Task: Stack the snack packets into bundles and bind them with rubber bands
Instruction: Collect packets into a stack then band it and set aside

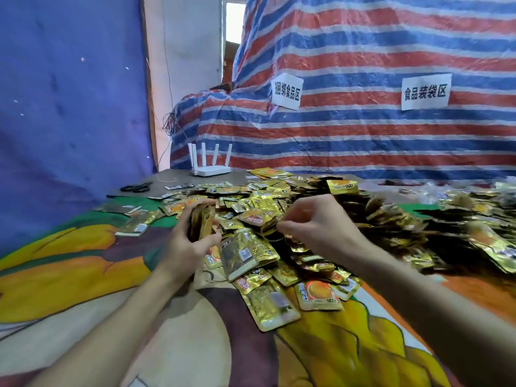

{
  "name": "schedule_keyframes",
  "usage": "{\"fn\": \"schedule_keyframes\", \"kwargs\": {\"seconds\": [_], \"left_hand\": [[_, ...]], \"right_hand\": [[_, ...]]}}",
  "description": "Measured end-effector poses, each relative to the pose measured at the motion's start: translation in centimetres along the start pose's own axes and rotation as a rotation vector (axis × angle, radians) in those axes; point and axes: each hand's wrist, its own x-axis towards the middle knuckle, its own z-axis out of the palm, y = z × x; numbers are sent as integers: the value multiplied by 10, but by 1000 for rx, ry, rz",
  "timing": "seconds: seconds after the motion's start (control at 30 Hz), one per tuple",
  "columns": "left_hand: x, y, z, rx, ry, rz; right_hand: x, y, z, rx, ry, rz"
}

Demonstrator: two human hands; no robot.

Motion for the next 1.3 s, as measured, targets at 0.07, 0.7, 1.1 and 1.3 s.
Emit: {"fn": "schedule_keyframes", "kwargs": {"seconds": [0.07, 0.7, 1.1, 1.3], "left_hand": [[1, 4, 0, -161, 36, -130], [9, 21, -16, -933, -350, -611], [7, 19, -16, -1025, -452, -619], [11, 13, -12, -816, -326, -656]], "right_hand": [[17, -15, 44, 160, -36, -20], [47, 8, 113, 562, -3, 163], [46, -3, 88, 1719, -290, 203], [45, -7, 93, 1284, -322, 144]]}}
